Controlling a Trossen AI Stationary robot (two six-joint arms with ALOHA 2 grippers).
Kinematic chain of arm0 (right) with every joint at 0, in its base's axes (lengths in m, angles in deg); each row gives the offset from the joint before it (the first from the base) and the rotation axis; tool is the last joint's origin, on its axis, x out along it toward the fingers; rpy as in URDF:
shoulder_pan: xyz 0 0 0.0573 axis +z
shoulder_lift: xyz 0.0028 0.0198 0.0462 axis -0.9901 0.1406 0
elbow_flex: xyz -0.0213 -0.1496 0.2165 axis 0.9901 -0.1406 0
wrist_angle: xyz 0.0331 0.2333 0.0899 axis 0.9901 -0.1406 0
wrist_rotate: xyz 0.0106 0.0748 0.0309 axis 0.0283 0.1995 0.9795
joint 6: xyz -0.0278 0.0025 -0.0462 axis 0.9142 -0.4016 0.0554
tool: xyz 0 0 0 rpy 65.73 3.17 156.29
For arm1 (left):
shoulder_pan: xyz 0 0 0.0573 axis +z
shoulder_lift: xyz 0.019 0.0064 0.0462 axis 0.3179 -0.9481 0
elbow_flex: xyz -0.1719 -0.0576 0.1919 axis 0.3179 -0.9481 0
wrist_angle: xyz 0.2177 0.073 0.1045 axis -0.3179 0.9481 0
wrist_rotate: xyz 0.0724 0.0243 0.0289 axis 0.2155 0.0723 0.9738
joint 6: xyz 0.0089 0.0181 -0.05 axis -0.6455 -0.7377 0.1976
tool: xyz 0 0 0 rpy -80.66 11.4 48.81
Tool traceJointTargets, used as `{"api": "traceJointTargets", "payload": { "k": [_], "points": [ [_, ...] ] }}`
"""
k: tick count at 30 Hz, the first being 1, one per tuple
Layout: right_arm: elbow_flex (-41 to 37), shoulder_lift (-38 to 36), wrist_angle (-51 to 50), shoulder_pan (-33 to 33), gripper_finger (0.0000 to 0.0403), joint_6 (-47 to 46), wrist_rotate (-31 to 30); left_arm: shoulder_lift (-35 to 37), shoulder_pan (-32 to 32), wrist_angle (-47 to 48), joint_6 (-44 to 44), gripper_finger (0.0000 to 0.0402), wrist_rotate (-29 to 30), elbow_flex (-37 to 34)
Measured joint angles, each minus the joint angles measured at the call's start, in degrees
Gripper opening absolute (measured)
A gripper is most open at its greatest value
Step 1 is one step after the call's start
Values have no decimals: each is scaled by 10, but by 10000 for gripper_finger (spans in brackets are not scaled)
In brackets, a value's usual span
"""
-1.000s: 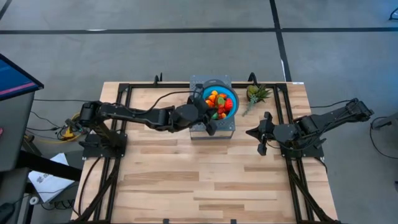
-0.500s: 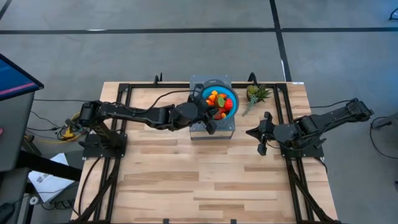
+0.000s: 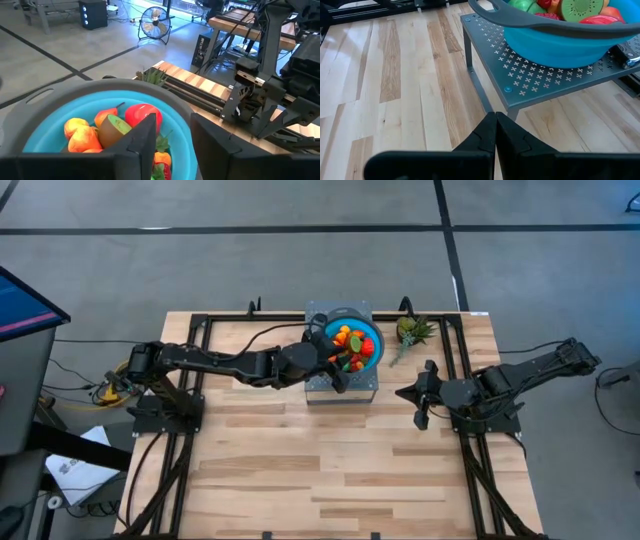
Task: Pick & Place Fruit
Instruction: Return to Home Position
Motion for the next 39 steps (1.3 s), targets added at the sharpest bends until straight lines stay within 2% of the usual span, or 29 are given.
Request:
{"api": "traceJointTargets", "payload": {
  "k": [6,15,18,23,26,31,39],
  "points": [
    [1,-1,0,4,0,-1,1,0,-7,0,-14,84,1,0],
    [40,-1,1,3,0,51,1,1,-20,-1,-57,5,-2,0],
    [49,-1,0,3,0,75,1,4,-24,0,-59,4,-10,0],
    [58,-1,0,1,0,80,-1,27,-27,0,-98,2,-83,0],
    [58,-6,-2,1,0,80,-1,53,-27,-3,-117,1,-99,-15],
    [58,-38,-6,1,0,87,0,128,-33,-32,-105,1,-108,-100],
    [60,-116,-18,3,0,109,1,270,-61,-232,-102,1,-123,-311]
  ]
}}
